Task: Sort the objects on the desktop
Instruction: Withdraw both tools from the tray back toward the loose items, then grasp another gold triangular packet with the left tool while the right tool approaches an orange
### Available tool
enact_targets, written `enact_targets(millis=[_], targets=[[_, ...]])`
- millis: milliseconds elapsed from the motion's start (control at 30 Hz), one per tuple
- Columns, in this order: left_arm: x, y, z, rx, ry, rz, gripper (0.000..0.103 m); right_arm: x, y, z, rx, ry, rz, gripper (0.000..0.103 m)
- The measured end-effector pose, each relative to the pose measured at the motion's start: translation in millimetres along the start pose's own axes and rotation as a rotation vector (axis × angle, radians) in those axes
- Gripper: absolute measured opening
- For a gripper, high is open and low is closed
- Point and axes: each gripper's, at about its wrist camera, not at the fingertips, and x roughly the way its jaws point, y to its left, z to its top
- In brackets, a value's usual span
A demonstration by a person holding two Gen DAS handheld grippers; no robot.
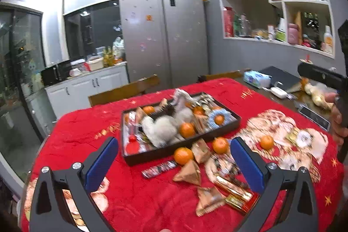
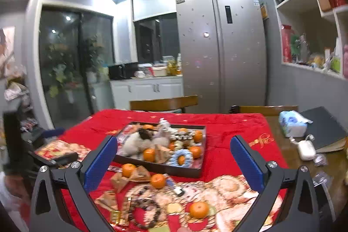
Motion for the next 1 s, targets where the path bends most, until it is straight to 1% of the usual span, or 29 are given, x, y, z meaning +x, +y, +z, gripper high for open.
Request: enact_targets(millis=[67,133,233,333,400,533,600,733,833,900,1000], targets=[[0,-5,-10,0.004,0.002,-0.013,0.103,-1,0,-8,-0.01,0.007,0.002,0.103],[0,-9,-21,0.024,-0.016,-0.008,0.103,-4,2,-14,-0.017,0.019,0.012,0.103],[3,-14,-32,0.06,-0.016,-0.001,0.103,3,4,-25,-0.038,0.068,0.017,0.103],[11,-10,-38,0.045,0.01,-0.023,0.103,6,8,-34,-0.076,0.08,-0.006,0.103],[16,-6,-39,0.022,0.028,-0.056,0.103,8,9,-38,-0.087,0.092,-0.01,0.103],[27,-6,-45,0.017,0.062,-0.107,0.103,14,1,-44,-0.052,0.113,-0.007,0.103],[35,-8,-48,0.016,0.1,-0.132,0.103,20,-4,-49,-0.04,0.137,0.002,0.103],[51,-13,-54,0.03,0.144,-0.15,0.103,33,-11,-60,-0.016,0.181,0.027,0.103],[60,-13,-55,0.036,0.165,-0.155,0.103,44,-19,-70,0.023,0.222,-0.016,0.103],[66,-13,-55,0.041,0.185,-0.163,0.103,49,-27,-75,0.052,0.265,-0.055,0.103],[74,-13,-58,0.049,0.218,-0.183,0.103,53,-37,-82,0.089,0.285,-0.033,0.103]])
